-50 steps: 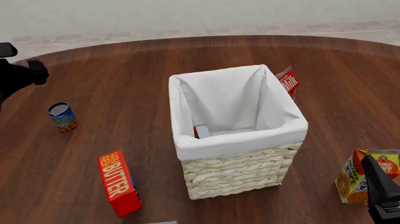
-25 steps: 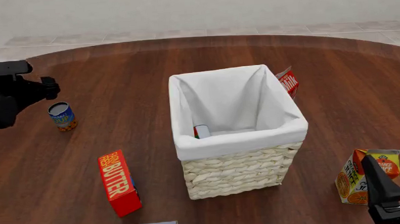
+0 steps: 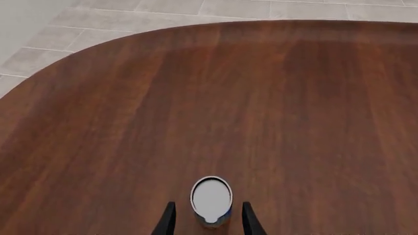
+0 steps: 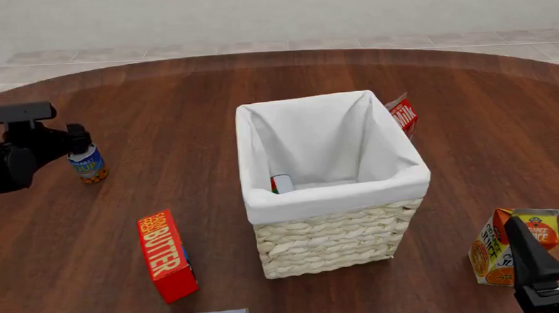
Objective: Pick up the alphabet soup and the tomato sauce, and put them in the basket.
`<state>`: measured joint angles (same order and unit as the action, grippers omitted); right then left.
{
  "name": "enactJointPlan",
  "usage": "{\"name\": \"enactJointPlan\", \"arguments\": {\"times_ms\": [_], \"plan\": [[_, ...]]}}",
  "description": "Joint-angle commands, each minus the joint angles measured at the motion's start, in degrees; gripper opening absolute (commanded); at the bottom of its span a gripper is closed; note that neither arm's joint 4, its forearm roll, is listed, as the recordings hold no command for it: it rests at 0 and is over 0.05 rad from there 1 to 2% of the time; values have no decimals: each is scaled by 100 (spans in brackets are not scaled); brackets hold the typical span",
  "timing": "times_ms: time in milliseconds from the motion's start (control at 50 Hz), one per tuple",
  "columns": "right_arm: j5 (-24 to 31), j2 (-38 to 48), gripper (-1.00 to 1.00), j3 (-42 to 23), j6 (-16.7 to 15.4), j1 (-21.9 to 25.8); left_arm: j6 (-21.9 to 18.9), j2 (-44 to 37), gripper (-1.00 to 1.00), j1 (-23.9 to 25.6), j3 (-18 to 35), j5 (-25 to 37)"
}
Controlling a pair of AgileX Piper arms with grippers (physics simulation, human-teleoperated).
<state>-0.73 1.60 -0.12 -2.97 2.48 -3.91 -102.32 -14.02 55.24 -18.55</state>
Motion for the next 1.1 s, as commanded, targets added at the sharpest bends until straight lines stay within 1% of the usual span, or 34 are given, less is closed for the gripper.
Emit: {"name": "enactJointPlan", "arguments": {"times_ms": [20,240,420,1100], "plan": [[-8,8,100,0,8,4,-76,-190,100,-76,3,-56],[-25,25,100,-2,11,-7,-142,-394,100,-150,102,-85],[-38,40,100,-3,8,-11,-150,-511,100,-108,89,-158],[78,-79,100,-2,11,-27,-40,-895,100,-13,220,-285]]}}
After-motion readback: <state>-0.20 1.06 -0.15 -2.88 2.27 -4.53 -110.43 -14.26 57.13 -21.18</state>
